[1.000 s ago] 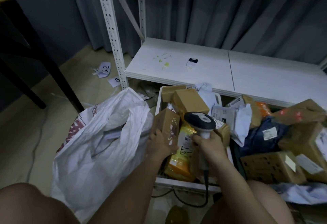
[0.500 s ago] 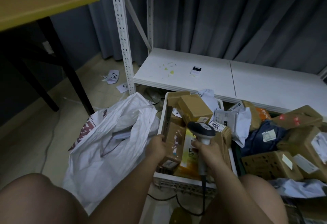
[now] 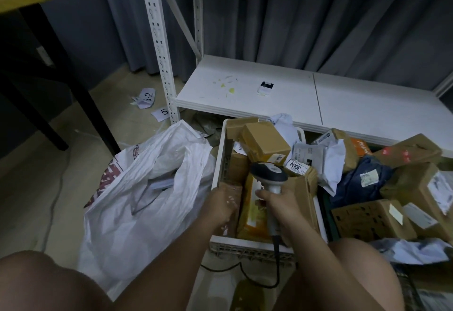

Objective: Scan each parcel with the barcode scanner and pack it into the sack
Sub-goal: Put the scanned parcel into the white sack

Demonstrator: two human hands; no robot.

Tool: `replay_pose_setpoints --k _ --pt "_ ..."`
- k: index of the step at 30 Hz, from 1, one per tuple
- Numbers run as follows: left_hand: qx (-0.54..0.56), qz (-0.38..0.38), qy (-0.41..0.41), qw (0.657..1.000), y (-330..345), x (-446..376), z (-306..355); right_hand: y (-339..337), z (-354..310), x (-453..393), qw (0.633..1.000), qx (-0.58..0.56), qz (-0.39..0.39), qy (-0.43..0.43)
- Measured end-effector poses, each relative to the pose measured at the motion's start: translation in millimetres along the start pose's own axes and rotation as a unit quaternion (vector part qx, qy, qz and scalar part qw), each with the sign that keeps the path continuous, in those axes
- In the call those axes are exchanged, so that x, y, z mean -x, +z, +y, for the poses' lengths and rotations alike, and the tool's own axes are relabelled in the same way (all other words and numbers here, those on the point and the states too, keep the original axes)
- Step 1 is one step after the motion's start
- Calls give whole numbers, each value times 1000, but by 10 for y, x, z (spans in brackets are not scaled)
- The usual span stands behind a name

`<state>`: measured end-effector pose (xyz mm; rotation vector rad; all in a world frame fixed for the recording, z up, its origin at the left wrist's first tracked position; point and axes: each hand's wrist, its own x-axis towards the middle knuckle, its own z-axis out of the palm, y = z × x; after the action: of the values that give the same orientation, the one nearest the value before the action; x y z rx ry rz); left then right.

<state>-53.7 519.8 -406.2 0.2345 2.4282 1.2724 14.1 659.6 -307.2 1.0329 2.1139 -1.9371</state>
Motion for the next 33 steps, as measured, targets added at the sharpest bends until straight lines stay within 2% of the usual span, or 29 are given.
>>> replay_pose_setpoints --k 5,9,11,16,20,23,25,28,33 --pt "-107 -9 37 994 -30 -305 -14 -2 -137 -176 999 -12 -32 -17" --pt "-302 -54 77 949 -1 -476 -20 -40 -219 -277 999 -7 -46 -26" --pt "-338 -68 86 935 22 -517 -20 -57 -248 -324 998 -5 -53 -27" --pt "-281 -55 59 956 123 -575 -85 -67 -236 -421 998 -3 -50 -24" --pt "-288 -16 47 956 195 -519 -79 -58 -172 -454 999 0 -48 -21" --pt "-292 9 -20 956 261 -418 -12 -51 -139 -434 999 2 -49 -22" --pt "-287 -1 -65 956 251 -366 75 -37 -120 -424 999 4 -49 -22" --pt "-225 -16 -111 968 166 -316 152 -9 -97 -405 999 4 -48 -18" --pt "-193 28 -63 979 -154 -168 413 11 -43 -352 999 -39 -21 15"
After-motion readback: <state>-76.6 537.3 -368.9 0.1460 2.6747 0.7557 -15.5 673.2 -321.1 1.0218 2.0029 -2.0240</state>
